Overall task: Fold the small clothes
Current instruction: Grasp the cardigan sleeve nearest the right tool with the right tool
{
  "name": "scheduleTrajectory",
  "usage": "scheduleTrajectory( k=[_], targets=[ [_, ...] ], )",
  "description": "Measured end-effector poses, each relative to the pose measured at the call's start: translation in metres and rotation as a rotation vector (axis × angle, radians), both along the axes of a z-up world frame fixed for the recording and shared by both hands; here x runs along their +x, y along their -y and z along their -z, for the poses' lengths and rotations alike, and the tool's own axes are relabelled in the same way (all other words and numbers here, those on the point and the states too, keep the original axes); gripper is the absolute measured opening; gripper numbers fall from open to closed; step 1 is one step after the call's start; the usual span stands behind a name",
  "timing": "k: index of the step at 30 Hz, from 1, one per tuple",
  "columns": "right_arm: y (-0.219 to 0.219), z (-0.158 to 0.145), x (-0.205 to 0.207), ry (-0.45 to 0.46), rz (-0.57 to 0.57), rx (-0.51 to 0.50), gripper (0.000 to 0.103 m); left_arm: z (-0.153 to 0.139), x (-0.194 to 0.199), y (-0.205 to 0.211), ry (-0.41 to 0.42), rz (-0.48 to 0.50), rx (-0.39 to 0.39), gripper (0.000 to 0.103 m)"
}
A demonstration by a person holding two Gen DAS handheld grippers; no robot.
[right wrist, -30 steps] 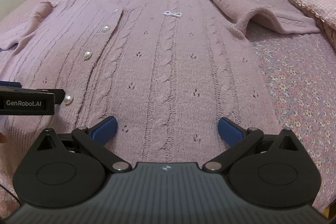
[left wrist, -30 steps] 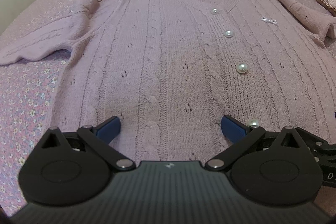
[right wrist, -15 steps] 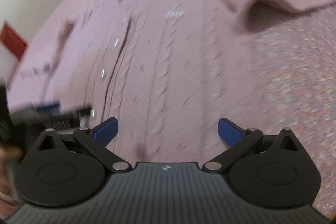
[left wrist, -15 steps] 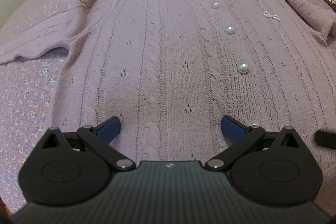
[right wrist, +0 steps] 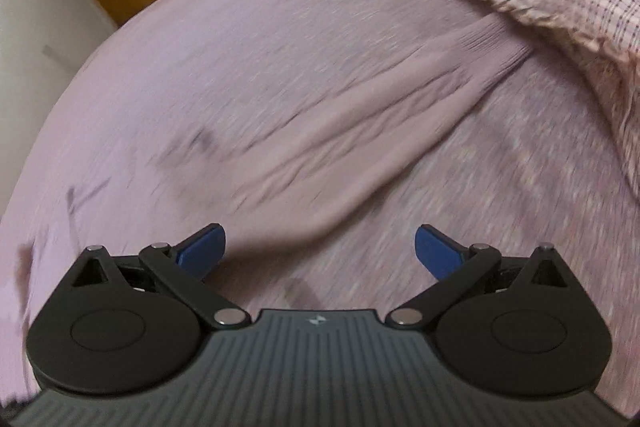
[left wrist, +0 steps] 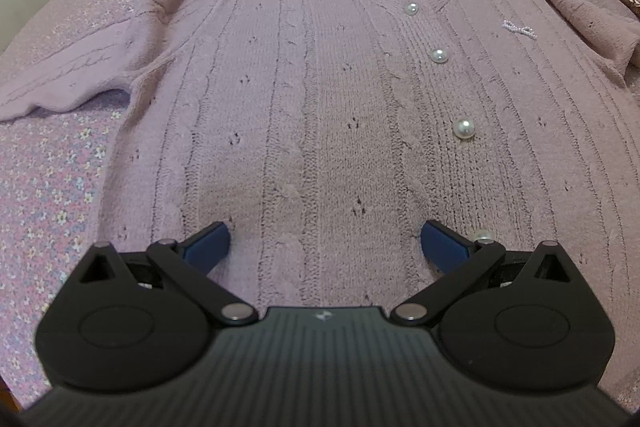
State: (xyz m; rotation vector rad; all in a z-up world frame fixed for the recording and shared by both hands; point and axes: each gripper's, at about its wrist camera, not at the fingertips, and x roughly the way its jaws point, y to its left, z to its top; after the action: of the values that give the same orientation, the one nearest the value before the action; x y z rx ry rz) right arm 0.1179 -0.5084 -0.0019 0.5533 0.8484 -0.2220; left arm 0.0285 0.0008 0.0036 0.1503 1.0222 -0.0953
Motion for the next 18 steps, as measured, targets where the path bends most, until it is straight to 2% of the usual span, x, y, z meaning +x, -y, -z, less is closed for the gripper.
scheduleTrajectory(
  k=[7,12,14,16,17,18],
  targets=[
    [0.054,0.028,0.042,0.028,0.116,0.037,0.103,0.001,-0.001,-0.001,0.002,0.004,0.0,0.103],
    [0.057,0.033,0.067,0.088,0.13,0.027,0.103,0.002,-0.005,-0.003,0.022,0.015,-0.007,0.103],
    [0.057,0.035,0.071,0.13,0.168,0.059,0.103,0.002,-0.008,-0.002,0.027,0.015,-0.006,0.103],
    [0.058,0.036,0.072,0.173,0.201,0.087,0.092,0.002,-0.008,-0.002,0.028,0.018,-0.004,0.103],
    [0.057,0.037,0.072,0.176,0.212,0.081,0.074,0.001,-0.008,-0.002,0.027,0.021,-0.004,0.103],
    [0.056,0.036,0.074,0.16,0.221,0.053,0.047,0.001,-0.008,-0.002,0.027,0.021,-0.005,0.103]
  ],
)
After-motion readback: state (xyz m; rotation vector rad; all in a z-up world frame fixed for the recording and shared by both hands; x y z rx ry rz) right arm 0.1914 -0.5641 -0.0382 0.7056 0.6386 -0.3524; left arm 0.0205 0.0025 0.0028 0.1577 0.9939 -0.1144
